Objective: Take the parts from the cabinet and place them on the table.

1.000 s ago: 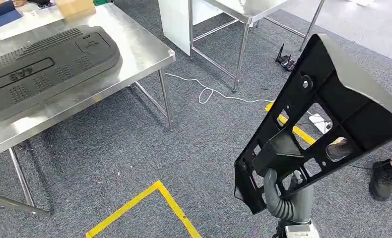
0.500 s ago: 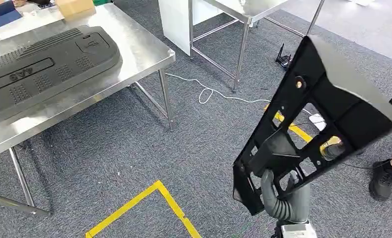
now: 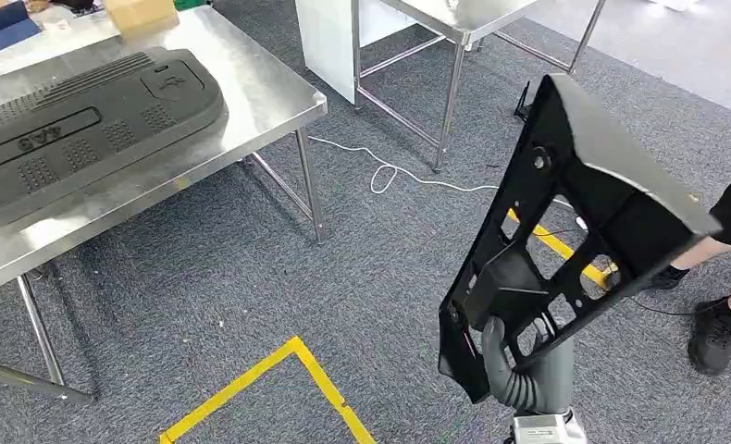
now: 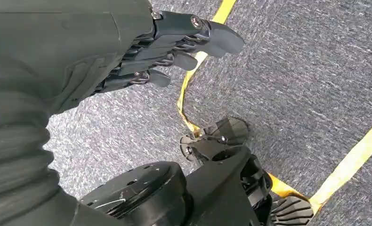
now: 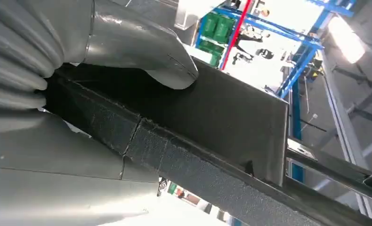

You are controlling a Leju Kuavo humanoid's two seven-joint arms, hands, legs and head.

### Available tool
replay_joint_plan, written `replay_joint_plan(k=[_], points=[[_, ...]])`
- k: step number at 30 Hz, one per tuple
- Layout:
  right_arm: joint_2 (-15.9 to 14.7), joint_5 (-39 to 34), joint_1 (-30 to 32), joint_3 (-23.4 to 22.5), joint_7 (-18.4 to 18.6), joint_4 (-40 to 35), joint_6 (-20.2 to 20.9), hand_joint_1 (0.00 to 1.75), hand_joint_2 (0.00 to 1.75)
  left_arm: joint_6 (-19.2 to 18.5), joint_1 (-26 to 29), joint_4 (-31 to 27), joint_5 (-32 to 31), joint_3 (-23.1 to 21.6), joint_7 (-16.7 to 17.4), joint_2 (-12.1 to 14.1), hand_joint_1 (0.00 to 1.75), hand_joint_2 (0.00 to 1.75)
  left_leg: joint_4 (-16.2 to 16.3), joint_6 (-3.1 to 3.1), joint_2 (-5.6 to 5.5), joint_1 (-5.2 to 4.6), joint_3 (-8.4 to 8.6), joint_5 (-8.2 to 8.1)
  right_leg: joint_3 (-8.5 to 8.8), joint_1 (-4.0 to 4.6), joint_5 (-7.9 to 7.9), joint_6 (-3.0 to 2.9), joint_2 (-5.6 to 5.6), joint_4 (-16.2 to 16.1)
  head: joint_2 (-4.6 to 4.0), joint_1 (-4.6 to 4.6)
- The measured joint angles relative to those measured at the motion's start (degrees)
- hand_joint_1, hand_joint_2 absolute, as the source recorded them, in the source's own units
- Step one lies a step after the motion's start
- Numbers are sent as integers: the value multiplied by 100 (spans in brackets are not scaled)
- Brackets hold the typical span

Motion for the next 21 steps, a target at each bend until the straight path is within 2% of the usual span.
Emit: replay_joint_plan(k=[2, 3, 4, 7, 8, 9, 10, 11, 13, 14, 15, 16, 17, 18, 19, 20, 21], points=[[0, 33, -2, 4, 4, 17, -22, 175, 175, 0, 0, 0, -4, 0, 0, 0, 0, 175, 1, 0, 0, 0, 0, 0, 0, -1, 0, 0, 0, -1, 0, 0], [0, 44, -3, 11, 7, 28, -33, 175, 175, 0, 0, 0, -15, 0, -2, 6, 0, 175, 60, 19, -1, 3, -12, -33, 2, -80, 17, 21, -2, -38, 0, 0], [-2, 57, -16, 28, 13, 39, -42, 175, 175, 0, 1, 0, -22, 2, -2, 22, 0, 175, 91, 67, -2, 1, -35, -33, -3, -96, 28, 41, -6, -31, 0, -11], [-2, 57, -25, 63, 42, 63, -68, 175, 175, 0, 1, 0, -31, 2, -2, 28, 0, 175, 178, 156, 1, -19, -103, -59, -5, -94, 60, 88, -8, -45, 0, -35], [2, 57, -30, 79, 42, 63, -83, 175, 175, 0, 0, 0, -42, 0, -2, 26, 0, 175, 185, 185, 0, -43, -120, -47, 22, -94, 95, 137, -9, -109, 0, -35], [4, 52, -30, 90, 42, 61, -102, 175, 175, 4, -2, 0, -42, 0, -2, 28, 0, 175, 78, 271, 2, -77, -153, 19, 91, -36, 142, 203, -12, -204, 0, -33], [-4, 48, -31, 90, 42, 66, -118, 175, 175, 7, -1, 0, -44, 0, -9, 4, 0, 175, -62, 347, 32, 5, -76, 130, 20, -77, 105, 171, -30, -158, 0, -20], [-9, 48, -41, 92, 46, 66, -127, 175, 175, 7, -11, 0, -44, 0, -15, 2, 0, 175, -102, 411, 18, -12, -61, 172, -112, -31, -36, 103, -20, 68, 0, 24], [-7, 33, -47, 105, 48, 76, -129, 175, 175, 9, -5, 0, -44, 2, -15, 4, 0, 175, -101, 433, 39, -28, -95, 190, -531, 44, -405, 20, -4, 967, 0, 74], [-20, 31, -40, 105, 55, 87, -129, 175, 175, 13, -2, 0, -42, 4, -15, 4, 0, 175, -98, 437, 40, -47, -105, 190, -723, 57, -526, 15, -4, 1388, 0, 74], [-31, 26, -35, 107, 57, 105, -129, 175, 175, 11, -2, 0, -44, 4, -15, 4, 0, 175, -95, 436, 35, -56, -99, 189, -819, 69, -540, 42, -3, 1598, 0, 76], [-35, 24, -30, 107, 57, 109, -129, 175, 175, 11, -2, 0, -46, 4, -15, 0, 0, 175, -91, 432, 23, -56, -83, 180, -762, 83, -458, 84, -3, 1484, 0, 77], [-42, 17, -30, 109, 59, 111, -129, 175, 175, 11, -2, 0, -48, 4, -13, -9, 0, 175, -87, 419, -1, -51, -60, 163, -570, 85, -276, 143, -6, 1110, 0, 79], [-46, 15, -31, 109, 59, 111, -131, 175, 175, 9, -1, 0, -52, 4, -13, -17, 0, 175, -74, 386, -21, -39, -24, 132, -288, 79, -51, 201, -12, 572, 0, 79], [-46, 15, -30, 109, 59, 111, -133, 175, 175, 9, 0, 0, -59, 4, -13, -17, 0, 175, -36, 332, -32, -43, -15, 79, -58, 69, 108, 230, -31, 74, 0, 81], [-48, 15, -53, 116, 59, 125, -133, 175, 175, 11, 3, 0, -61, 4, -13, -4, 0, 175, 15, 255, -31, -111, -86, 21, 58, 130, -23, 145, -24, 5, 0, 120], [-42, 15, -38, 116, 59, 125, -138, 175, 175, 11, 0, 0, -61, 2, -11, 0, 0, 175, 54, 237, -37, -115, -100, 2, 7, 117, -30, 29, 5, 1, 0, 96]])
